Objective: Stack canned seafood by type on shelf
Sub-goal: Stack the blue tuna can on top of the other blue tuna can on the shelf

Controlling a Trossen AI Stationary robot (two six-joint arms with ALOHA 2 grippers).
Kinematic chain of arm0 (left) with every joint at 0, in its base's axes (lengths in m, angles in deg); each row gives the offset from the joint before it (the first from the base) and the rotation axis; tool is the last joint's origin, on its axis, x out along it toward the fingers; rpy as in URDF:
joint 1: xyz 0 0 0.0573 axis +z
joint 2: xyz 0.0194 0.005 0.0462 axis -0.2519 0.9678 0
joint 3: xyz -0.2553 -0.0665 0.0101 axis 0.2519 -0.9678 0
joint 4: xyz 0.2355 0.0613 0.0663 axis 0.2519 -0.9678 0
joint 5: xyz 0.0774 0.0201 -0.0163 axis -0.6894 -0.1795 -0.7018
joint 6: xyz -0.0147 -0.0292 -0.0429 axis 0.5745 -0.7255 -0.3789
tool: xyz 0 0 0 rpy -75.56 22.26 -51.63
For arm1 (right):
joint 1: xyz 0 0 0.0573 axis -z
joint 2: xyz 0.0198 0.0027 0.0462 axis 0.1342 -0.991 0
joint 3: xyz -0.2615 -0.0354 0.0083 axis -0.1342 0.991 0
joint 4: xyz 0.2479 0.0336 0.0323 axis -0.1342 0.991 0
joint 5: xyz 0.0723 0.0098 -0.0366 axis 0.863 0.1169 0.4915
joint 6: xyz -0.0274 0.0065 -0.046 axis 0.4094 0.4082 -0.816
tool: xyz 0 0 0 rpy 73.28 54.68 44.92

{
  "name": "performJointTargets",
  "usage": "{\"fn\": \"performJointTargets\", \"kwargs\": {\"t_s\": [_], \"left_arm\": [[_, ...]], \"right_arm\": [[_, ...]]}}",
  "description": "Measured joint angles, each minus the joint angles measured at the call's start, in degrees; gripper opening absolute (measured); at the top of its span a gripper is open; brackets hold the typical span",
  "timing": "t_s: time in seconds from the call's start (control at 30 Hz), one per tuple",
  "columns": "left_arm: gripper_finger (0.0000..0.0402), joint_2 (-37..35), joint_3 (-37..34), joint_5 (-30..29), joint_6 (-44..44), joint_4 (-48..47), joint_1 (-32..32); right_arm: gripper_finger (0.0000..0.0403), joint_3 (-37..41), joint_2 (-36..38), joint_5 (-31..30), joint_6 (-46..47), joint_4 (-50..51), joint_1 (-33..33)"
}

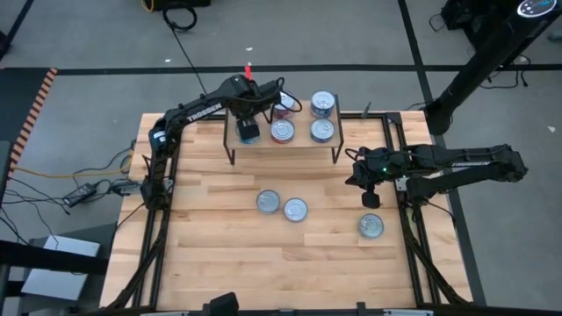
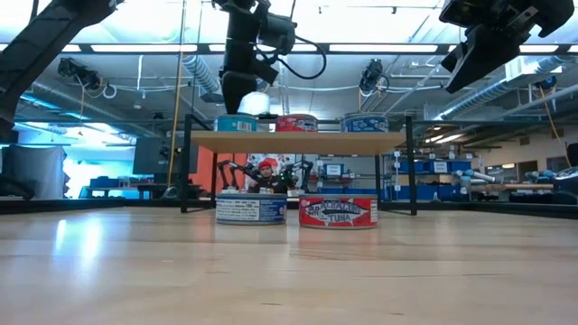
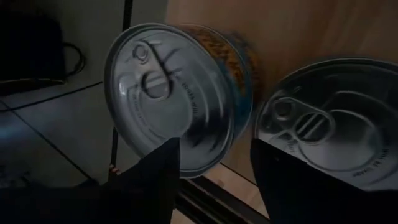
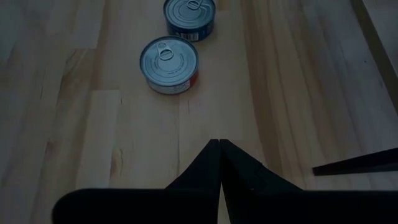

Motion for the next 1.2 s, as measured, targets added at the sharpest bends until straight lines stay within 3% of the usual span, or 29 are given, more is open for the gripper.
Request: {"fn": "performJointTargets", "kwargs": {"t_s": [0.17,0.27,0.4,0.53,0.8,1.03,1.2], "left_arm": [[0.0163,-0.4,1.1,0.3,-0.8,-0.2,-0.2],[0.0133,-0.4,4.7,4.4,-2.9,0.0,-0.4],[0.0076,-0.6,9.9,11.0,-8.1,0.1,-1.7],[0.0012,-1.8,10.7,12.6,-11.6,2.0,-5.8],[0.0003,-2.2,10.3,14.3,-12.0,16.0,-16.3],[0.0002,-2.2,8.9,14.8,-13.1,24.0,-19.6],[0.0001,-3.5,2.4,14.8,-14.2,33.5,-21.6]], "right_arm": [[0.0021,0.0,0.0,0.0,0.2,0.0,0.0],[0.0021,0.0,0.0,0.0,0.2,0.0,0.0],[0.0021,0.0,0.0,0.0,0.1,-0.1,0.0],[0.0021,0.0,0.0,0.0,0.3,-1.5,0.0],[0.0021,0.0,0.0,0.0,0.3,-6.4,0.0],[0.0021,0.0,0.0,0.0,0.2,-10.2,0.0],[0.0019,0.0,0.0,0.0,0.2,-11.4,0.0]]}}
